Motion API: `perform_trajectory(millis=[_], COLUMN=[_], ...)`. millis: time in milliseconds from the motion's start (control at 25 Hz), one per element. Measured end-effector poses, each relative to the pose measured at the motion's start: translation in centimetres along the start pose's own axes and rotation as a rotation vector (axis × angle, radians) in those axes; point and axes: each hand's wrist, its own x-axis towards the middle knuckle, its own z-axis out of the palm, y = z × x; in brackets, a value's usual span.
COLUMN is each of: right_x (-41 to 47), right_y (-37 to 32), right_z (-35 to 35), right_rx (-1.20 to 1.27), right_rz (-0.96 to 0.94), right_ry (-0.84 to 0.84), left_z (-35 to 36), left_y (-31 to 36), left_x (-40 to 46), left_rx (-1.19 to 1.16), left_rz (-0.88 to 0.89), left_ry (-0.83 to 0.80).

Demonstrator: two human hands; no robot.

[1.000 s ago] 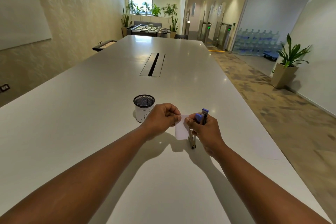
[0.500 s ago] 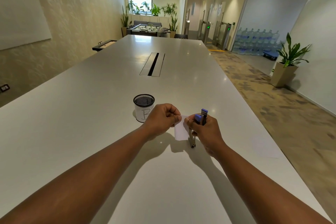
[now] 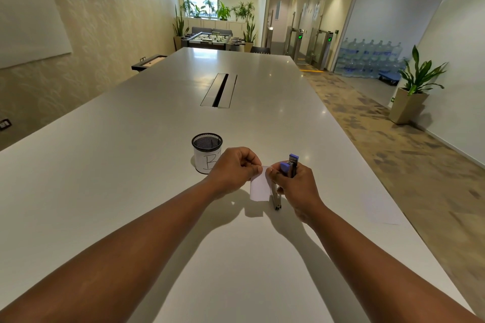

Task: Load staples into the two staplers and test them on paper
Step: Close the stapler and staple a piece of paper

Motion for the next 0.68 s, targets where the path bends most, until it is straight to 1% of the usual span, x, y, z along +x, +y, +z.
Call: perform_trajectory(millis=[160, 360, 440, 600, 680], right_x=[0.0, -0.1, -0.1, 0.0, 0.0], right_y=[0.0, -0.1, -0.3, -0.4, -0.3], right_z=[-0.1, 0.0, 0.1, 0.2, 0.4], right_rx=[0.022, 0.022, 0.044, 0.11, 0.118], right_rz=[0.016, 0.024, 0.036, 0.036, 0.017], right_ry=[-0.053, -0.058, -0.055, -0.023, -0.024], left_z=[-0.1, 0.0, 0.3, 0.9, 1.1], left_y=[-0.1, 0.2, 0.3, 0.2, 0.0], left_x=[0.0, -0.3, -0.6, -1.2, -1.1], left_rx=[0.051, 0.051, -0.049, -0.392, -0.418], left_rz=[0.011, 0.023, -0.01, -0.191, -0.224], left_ry=[0.007, 0.027, 0.035, 0.008, 0.035])
